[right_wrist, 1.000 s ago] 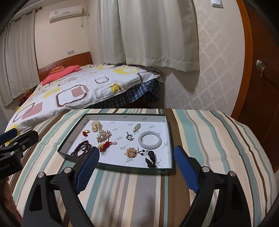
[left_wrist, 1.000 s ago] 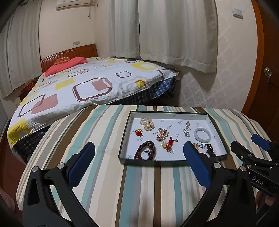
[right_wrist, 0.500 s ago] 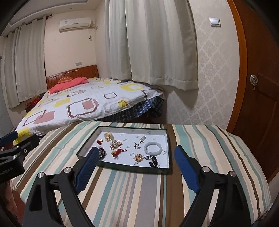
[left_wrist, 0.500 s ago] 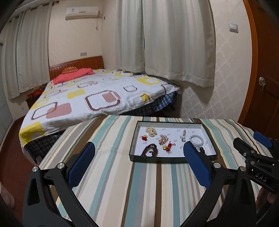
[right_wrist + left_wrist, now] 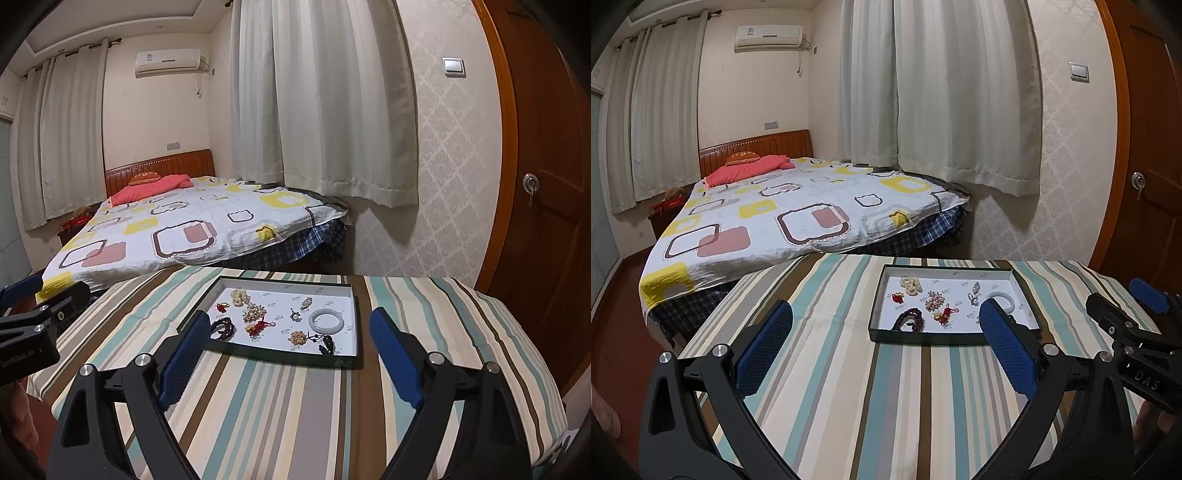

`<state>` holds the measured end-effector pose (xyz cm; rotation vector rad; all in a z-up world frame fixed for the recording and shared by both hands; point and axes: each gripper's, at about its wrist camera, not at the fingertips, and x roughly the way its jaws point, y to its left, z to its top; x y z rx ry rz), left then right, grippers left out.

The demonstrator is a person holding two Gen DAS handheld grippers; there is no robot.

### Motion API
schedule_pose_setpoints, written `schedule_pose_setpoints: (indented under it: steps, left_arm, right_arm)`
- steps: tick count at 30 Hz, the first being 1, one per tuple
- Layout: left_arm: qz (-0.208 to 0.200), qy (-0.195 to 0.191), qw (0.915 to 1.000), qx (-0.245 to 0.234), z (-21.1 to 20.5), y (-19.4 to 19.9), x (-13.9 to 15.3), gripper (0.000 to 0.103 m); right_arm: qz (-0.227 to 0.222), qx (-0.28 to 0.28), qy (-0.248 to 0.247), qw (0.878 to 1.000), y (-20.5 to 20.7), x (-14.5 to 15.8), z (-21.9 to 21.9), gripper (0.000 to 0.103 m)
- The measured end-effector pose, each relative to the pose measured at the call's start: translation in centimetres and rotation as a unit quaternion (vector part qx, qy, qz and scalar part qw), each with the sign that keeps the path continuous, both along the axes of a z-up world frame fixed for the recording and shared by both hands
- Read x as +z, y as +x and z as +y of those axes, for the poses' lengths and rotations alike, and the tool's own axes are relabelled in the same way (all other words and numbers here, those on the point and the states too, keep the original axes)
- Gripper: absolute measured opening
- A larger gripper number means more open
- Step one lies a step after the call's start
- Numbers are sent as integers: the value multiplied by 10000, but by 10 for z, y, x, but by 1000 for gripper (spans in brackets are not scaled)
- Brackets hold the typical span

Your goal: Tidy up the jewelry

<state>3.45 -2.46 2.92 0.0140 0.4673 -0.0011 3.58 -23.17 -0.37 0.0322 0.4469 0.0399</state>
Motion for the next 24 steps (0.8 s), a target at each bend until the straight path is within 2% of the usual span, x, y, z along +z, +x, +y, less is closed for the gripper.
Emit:
schedule_pose_setpoints:
  steps: [24]
  left_arm:
    - [-27,-21,10000,6,4,-8,6,99]
  right_arm:
    - [-78,1,-35,10000,-5,3,2,85]
